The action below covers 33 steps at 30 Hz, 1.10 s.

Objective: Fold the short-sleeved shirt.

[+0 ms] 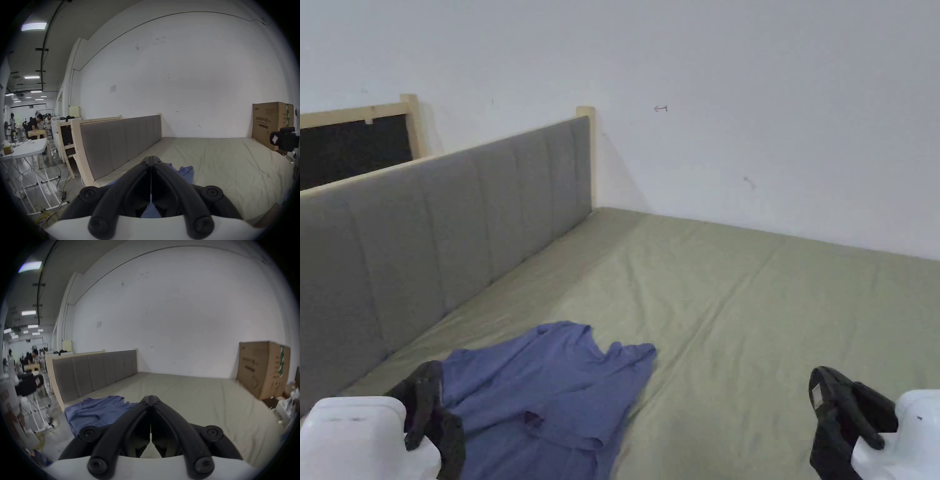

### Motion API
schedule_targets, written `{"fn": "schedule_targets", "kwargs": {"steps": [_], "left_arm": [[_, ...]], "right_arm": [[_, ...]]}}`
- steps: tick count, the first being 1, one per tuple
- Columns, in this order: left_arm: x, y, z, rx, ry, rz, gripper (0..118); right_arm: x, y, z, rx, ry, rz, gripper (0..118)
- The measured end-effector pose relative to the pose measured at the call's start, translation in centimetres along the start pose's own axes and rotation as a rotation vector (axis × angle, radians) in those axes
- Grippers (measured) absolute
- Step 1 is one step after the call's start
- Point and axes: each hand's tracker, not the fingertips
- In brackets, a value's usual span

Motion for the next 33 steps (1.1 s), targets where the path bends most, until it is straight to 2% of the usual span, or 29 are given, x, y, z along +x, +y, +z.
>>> {"fn": "schedule_targets", "kwargs": {"steps": [2, 4, 6, 8, 9, 10, 11, 12, 13, 14, 15, 17, 20, 23, 24, 25, 26, 29, 31, 32, 33], "left_arm": [[0.1, 0.5, -0.4, 0.069, 0.003, 0.057, 0], [0.7, 1.3, -2.4, 0.064, 0.002, 0.039, 0], [1.5, 2.2, -8.1, -0.055, -0.053, 0.032, 0], [1.4, 1.6, -14.8, -0.288, -0.209, 0.080, 1], [1.4, 0.6, -18.6, -0.415, -0.289, 0.115, 13], [1.5, -0.9, -21.5, -0.505, -0.317, 0.133, 36], [1.9, -2.5, -24.2, -0.578, -0.320, 0.127, 69], [2.3, -4.3, -26.7, -0.664, -0.316, 0.072, 110], [2.9, -6.2, -29.1, -0.756, -0.327, 0.016, 118], [3.5, -8.1, -30.7, -0.829, -0.336, -0.045, 113], [4.1, -9.9, -31.9, -0.821, -0.317, -0.087, 111], [5.2, -12.8, -35.0, -0.907, -0.291, -0.204, 111], [6.6, -15.7, -37.5, -0.940, -0.316, -0.271, 112], [7.2, -18.4, -40.0, -1.060, -0.365, -0.282, 116], [6.5, -19.4, -40.6, -1.083, -0.389, -0.208, 118], [5.3, -19.1, -40.6, -1.056, -0.417, -0.117, 118], [4.8, -18.9, -39.9, -0.984, -0.433, -0.093, 118], [4.9, -18.6, -39.0, -0.966, -0.414, -0.134, 118], [5.1, -18.1, -38.2, -0.959, -0.385, -0.124, 109], [5.0, -17.7, -37.7, -0.940, -0.380, -0.125, 97], [5.0, -16.8, -37.1, -0.888, -0.394, -0.113, 60]], "right_arm": [[0.6, 0.2, -0.3, -0.004, 0.005, -0.014, 0], [1.5, 0.3, -0.3, -0.016, 0.015, -0.028, 0], [2.6, 0.3, 0.1, -0.040, 0.012, -0.032, 0], [3.7, 0.2, 0.3, -0.072, -0.015, -0.006, 0], [4.2, 0.0, 0.3, -0.085, -0.032, 0.009, 0], [4.6, -0.2, 0.3, -0.098, -0.047, 0.022, 0], [5.1, -0.5, 0.3, -0.108, -0.059, 0.029, 0], [5.5, -0.9, 0.2, -0.118, -0.069, 0.030, 0], [6.0, -1.3, 0.0, -0.132, -0.079, 0.031, 0], [6.3, -1.7, -0.2, -0.150, -0.090, 0.033, 0], [6.7, -2.3, -0.5, -0.172, -0.100, 0.033, 0], [7.5, -3.3, -1.4, -0.223, -0.121, 0.034, 0], [8.3, -4.6, -2.6, -0.284, -0.134, 0.030, 0], [8.9, -5.7, -3.8, -0.330, -0.143, 0.023, 0], [9.0, -5.9, -4.1, -0.344, -0.143, 0.015, 0], [9.1, -6.2, -4.4, -0.353, -0.143, 0.006, 0], [9.1, -6.4, -4.5, -0.359, -0.139, -0.009, 0], [9.0, -7.0, -4.6, -0.366, -0.128, -0.043, 0], [8.8, -7.1, -4.7, -0.379, -0.122, -0.049, 0], [8.7, -7.1, -4.7, -0.387, -0.120, -0.049, 0], [8.6, -6.9, -4.6, -0.394, -0.109, -0.047, 0]]}}
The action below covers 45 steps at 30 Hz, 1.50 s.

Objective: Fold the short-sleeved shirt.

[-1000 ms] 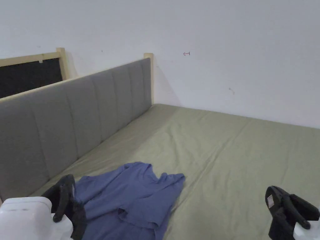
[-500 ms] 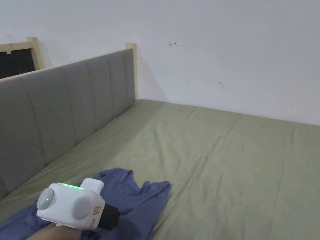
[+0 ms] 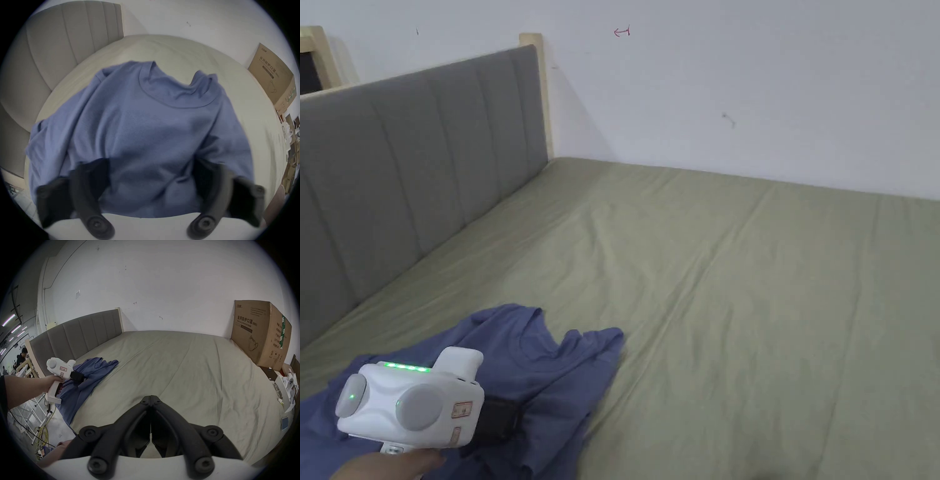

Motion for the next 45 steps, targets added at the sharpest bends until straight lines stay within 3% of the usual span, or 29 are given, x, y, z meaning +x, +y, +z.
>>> {"fn": "schedule_targets", "kwargs": {"steps": [1, 2, 3, 5, 9, 13, 19, 23, 25, 29, 33, 35, 37, 40, 42, 43, 44, 45], "left_arm": [[0.2, -0.1, 1.0, 0.046, 0.024, -0.012, 8], [0.4, -0.2, 1.8, 0.097, 0.078, -0.027, 1], [0.2, -0.6, 2.4, 0.125, 0.110, -0.022, 1], [-0.5, -0.9, 4.1, 0.141, 0.025, 0.046, 1], [-0.3, 0.8, 10.0, 0.297, 0.070, 0.025, 1], [2.0, 3.5, 18.1, 0.438, -0.012, 0.011, 1], [11.0, 8.8, 29.7, 0.633, -0.217, -0.105, 1], [18.3, 12.2, 34.5, 0.722, -0.308, -0.185, 1], [21.4, 13.5, 35.4, 0.701, -0.422, -0.174, 1], [29.5, 15.0, 33.8, 0.561, -0.584, -0.200, 1], [36.6, 12.8, 28.2, 0.485, -0.697, -0.343, 1], [39.6, 10.7, 23.9, 0.427, -0.696, -0.426, 2], [41.9, 8.2, 18.8, 0.319, -0.594, -0.509, 2], [42.6, 4.0, 10.6, 0.113, -0.486, -0.517, 3], [41.2, 1.5, 6.6, 0.005, -0.484, -0.468, 7], [40.6, 0.5, 5.5, -0.028, -0.451, -0.453, 18], [39.7, -0.4, 5.1, -0.041, -0.448, -0.441, 41], [38.9, -0.9, 4.8, -0.056, -0.470, -0.427, 85]], "right_arm": [[0.0, 0.0, 0.3, 0.004, 0.004, 0.000, 0], [0.1, 0.2, 0.8, 0.015, 0.012, 0.002, 0], [0.1, 0.3, 1.3, 0.027, 0.015, 0.006, 0], [0.4, 0.7, 2.5, 0.053, 0.011, 0.020, 0], [1.3, 1.0, 4.5, 0.085, -0.008, 0.029, 0], [2.6, 1.1, 6.4, 0.121, -0.025, -0.014, 0], [4.0, 0.9, 9.2, 0.163, -0.032, -0.076, 0], [5.1, 0.9, 11.5, 0.195, -0.042, -0.090, 0], [6.2, 0.8, 12.9, 0.220, -0.062, -0.100, 0], [9.2, 0.4, 14.9, 0.245, -0.149, -0.142, 0], [12.1, -0.9, 15.9, 0.235, -0.226, -0.194, 0], [13.3, -1.7, 15.9, 0.216, -0.251, -0.212, 0], [14.4, -2.6, 15.6, 0.186, -0.273, -0.231, 0], [15.6, -3.8, 15.0, 0.147, -0.290, -0.251, 0], [16.1, -4.5, 14.5, 0.123, -0.293, -0.260, 0], [16.3, -4.8, 14.2, 0.111, -0.293, -0.263, 0], [16.4, -5.1, 13.9, 0.100, -0.294, -0.266, 0], [16.5, -5.3, 13.7, 0.088, -0.293, -0.269, 0]]}}
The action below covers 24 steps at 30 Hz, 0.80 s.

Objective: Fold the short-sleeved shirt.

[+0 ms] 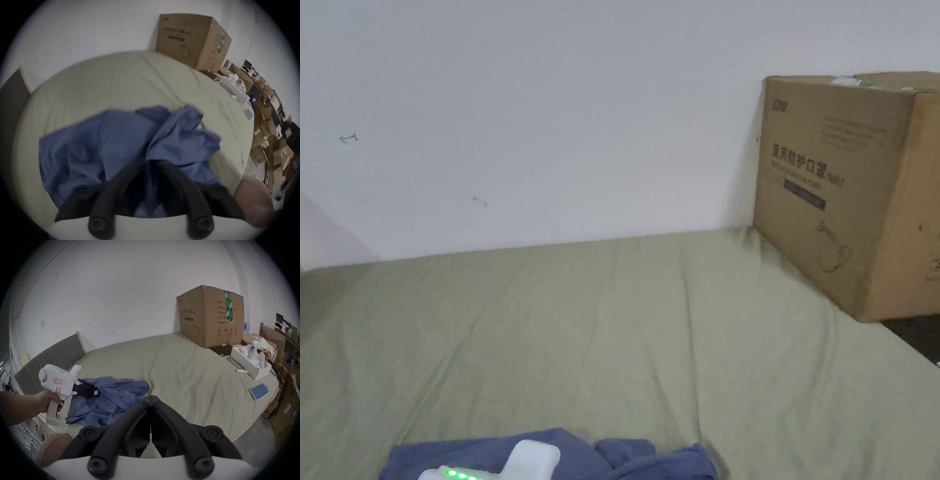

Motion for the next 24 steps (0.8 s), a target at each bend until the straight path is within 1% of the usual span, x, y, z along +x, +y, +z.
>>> {"fn": "schedule_targets", "kwargs": {"steps": [1, 2, 3, 4, 7, 9, 11, 12, 13, 14, 15, 16, 17, 18, 19, 21, 24], "left_arm": [[-0.4, -0.5, 0.2, 0.002, -0.025, 0.014, 109], [-0.8, -0.7, 0.6, 0.005, -0.028, 0.015, 118], [-1.1, -1.1, 1.7, 0.013, -0.036, 0.020, 118], [-1.4, -1.0, 2.8, 0.059, -0.027, 0.021, 118], [-2.3, 0.0, 7.4, 0.135, 0.016, 0.034, 117], [-2.3, 0.2, 11.5, 0.245, 0.022, 0.041, 117], [-1.5, -0.5, 15.8, 0.354, 0.043, 0.056, 117], [-0.9, -1.3, 17.8, 0.409, 0.057, 0.070, 114], [-0.4, -2.3, 19.4, 0.489, 0.088, 0.082, 106], [0.3, -3.9, 21.1, 0.605, 0.096, 0.087, 89], [0.8, -5.6, 22.6, 0.691, 0.107, 0.093, 47], [1.5, -7.0, 23.6, 0.749, 0.135, 0.098, 14], [2.3, -8.5, 24.0, 0.788, 0.209, 0.100, 0], [3.0, -10.1, 24.5, 0.839, 0.259, 0.114, 0], [3.0, -11.4, 24.7, 0.864, 0.275, 0.133, 0], [3.7, -13.6, 25.1, 0.910, 0.257, 0.173, 0], [4.5, -15.4, 25.7, 0.936, 0.348, 0.180, 0]], "right_arm": [[0.0, -0.2, -0.3, -0.012, 0.000, -0.001, 0], [-0.1, -0.3, -0.6, -0.022, 0.001, -0.001, 0], [-0.2, -0.4, -0.8, -0.031, 0.004, -0.002, 0], [-0.4, -0.5, -0.9, -0.037, 0.007, 0.001, 0], [-1.4, 0.0, -0.5, -0.023, 0.029, 0.013, 0], [-2.2, 0.7, 0.3, 0.012, 0.050, 0.038, 0], [-3.1, 1.6, 1.2, 0.063, 0.049, 0.062, 0], [-3.5, 2.0, 1.7, 0.093, 0.050, 0.066, 0], [-3.8, 2.2, 2.2, 0.125, 0.055, 0.063, 0], [-4.2, 2.5, 2.7, 0.162, 0.060, 0.057, 0], [-4.6, 2.5, 3.1, 0.200, 0.064, 0.048, 0], [-5.0, 2.5, 3.4, 0.231, 0.062, 0.039, 0], [-5.4, 2.4, 3.8, 0.264, 0.056, 0.030, 0], [-5.8, 2.2, 4.2, 0.301, 0.045, 0.025, 0], [-6.2, 1.9, 4.5, 0.332, 0.031, 0.024, 0], [-7.0, 1.3, 5.1, 0.388, -0.013, 0.043, 0], [-7.7, 0.7, 5.7, 0.420, -0.046, 0.048, 0]]}}
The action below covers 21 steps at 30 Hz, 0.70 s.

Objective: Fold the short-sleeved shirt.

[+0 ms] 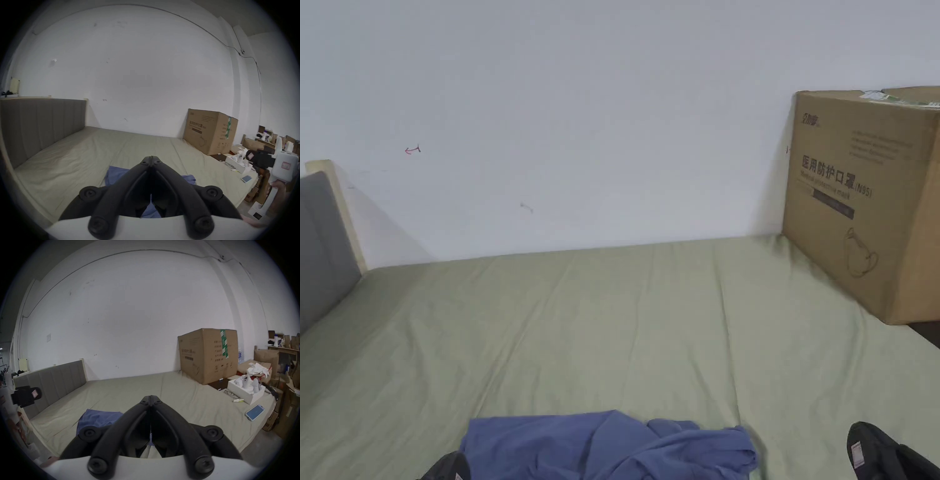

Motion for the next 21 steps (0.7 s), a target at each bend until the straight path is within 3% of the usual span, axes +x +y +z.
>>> {"fn": "schedule_targets", "kwargs": {"steps": [4, 15, 19, 21], "left_arm": [[-0.2, -0.2, 0.9, 0.008, 0.007, -0.004, 0], [-1.5, 0.1, 0.9, -0.026, 0.041, 0.037, 0], [-3.6, 4.5, -4.0, -0.055, 0.024, 0.035, 0], [-5.8, 6.7, -9.2, -0.242, -0.005, 0.057, 0]], "right_arm": [[-0.2, 0.2, 0.6, 0.005, 0.004, -0.016, 0], [-1.5, 0.6, 1.1, 0.005, 0.042, 0.032, 0], [-2.1, 0.5, 0.5, -0.019, 0.084, 0.059, 0], [-2.3, 0.2, -0.1, -0.041, 0.106, 0.078, 0]]}}
